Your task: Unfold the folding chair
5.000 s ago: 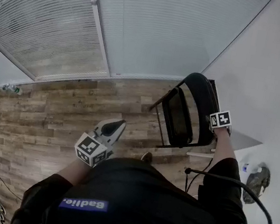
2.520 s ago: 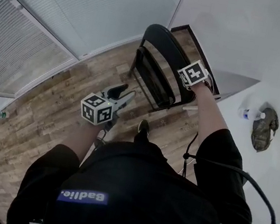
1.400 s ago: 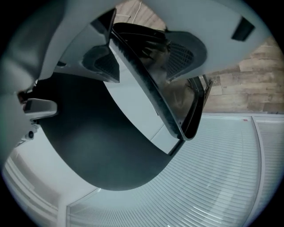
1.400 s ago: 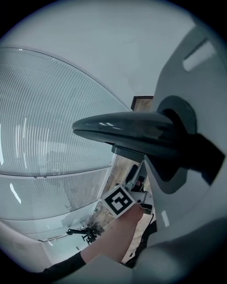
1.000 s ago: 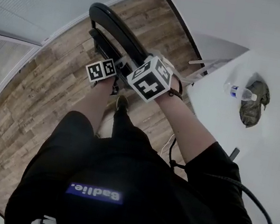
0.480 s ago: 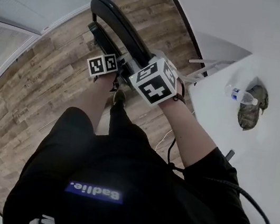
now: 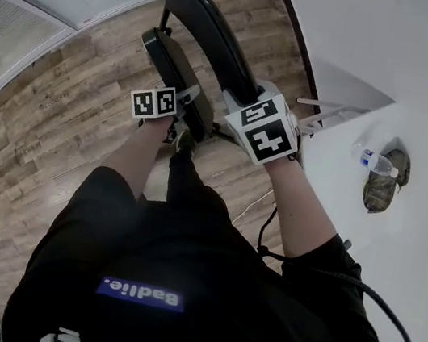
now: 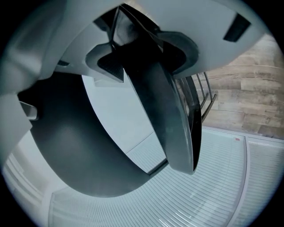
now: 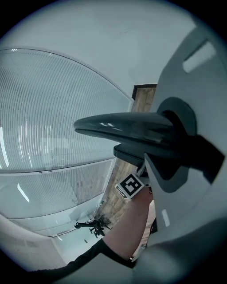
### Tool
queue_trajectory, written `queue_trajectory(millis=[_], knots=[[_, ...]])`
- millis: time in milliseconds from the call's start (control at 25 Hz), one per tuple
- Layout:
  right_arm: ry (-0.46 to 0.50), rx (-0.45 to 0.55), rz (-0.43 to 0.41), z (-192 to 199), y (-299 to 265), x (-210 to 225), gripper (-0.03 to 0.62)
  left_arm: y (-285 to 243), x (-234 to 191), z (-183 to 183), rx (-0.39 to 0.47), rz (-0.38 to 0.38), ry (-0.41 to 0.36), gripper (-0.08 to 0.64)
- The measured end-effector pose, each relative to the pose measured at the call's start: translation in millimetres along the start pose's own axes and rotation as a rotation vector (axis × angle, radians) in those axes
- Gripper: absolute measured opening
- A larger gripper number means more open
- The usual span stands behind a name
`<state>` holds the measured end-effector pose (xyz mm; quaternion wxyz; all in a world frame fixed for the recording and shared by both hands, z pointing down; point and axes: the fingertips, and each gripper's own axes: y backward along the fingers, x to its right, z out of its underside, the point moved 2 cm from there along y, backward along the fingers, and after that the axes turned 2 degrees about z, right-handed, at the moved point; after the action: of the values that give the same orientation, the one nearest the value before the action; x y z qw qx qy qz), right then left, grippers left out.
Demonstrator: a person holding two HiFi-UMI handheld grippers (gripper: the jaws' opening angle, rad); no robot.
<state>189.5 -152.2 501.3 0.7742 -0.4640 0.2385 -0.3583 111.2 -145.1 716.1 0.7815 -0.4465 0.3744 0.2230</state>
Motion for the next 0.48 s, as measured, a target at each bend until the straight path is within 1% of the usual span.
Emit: queue_trajectory(millis=[120,240,320,400,480], knots=[[-0.008,0.002,-0.01,-1,-5,-2,0.101,23,-19,7,0.026,0.02,0.01,0.244],[-0.024,0.016,-0.04,1,-12,-8,0.101,46,-45,19,0.065,0.017,0.036,0.235],[-0.033,0.021,-0.057,1,-17,-14,0.1,62,-66,26,0.099,0.015,0.081,0.22],[-0.039,0.021,-0.069,1,-21,-22,0.1,79,-88,34,0.142,0.028,0.148,0.201],[-0.042,0.023,-0.08,2,-26,-30,0.098,93,-109,40,0.175,0.033,0.189,0.195]])
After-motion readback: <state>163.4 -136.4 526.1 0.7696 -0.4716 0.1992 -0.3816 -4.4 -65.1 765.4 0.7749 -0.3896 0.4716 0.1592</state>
